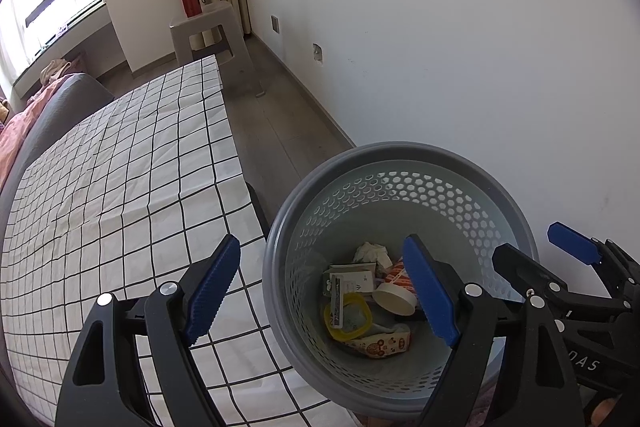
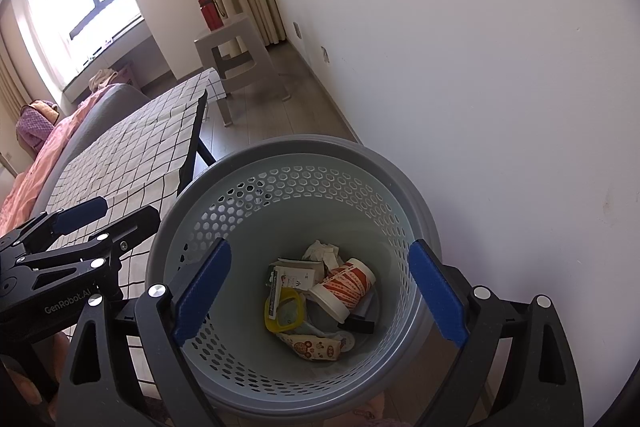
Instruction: Collect trash
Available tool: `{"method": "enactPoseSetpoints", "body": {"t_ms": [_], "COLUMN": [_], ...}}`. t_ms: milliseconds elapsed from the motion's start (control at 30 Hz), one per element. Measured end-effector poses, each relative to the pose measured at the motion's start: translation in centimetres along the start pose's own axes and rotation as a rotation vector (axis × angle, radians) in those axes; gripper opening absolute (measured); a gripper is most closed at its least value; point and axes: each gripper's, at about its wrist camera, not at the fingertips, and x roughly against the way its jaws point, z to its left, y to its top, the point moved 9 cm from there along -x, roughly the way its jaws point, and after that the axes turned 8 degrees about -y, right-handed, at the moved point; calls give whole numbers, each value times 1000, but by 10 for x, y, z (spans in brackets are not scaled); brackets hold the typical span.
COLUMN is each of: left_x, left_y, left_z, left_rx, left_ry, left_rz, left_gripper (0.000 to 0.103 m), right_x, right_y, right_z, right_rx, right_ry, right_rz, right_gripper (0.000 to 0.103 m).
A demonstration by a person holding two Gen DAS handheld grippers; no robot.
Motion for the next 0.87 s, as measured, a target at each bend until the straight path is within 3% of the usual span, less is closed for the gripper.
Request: {"method": "enactPoseSetpoints", "body": {"t_ms": [867], "left_x": [0], "left_y": [-1], "left_z": [0], "left_rx": [0], "left_ry": [7], "left_rz": [4], "left_gripper": [80], "right_x": [0], "right_y": [0], "right_z": [0], "right_rx": [0], "right_ry": [0], "right_rz": [0], "right_gripper": [89]}}
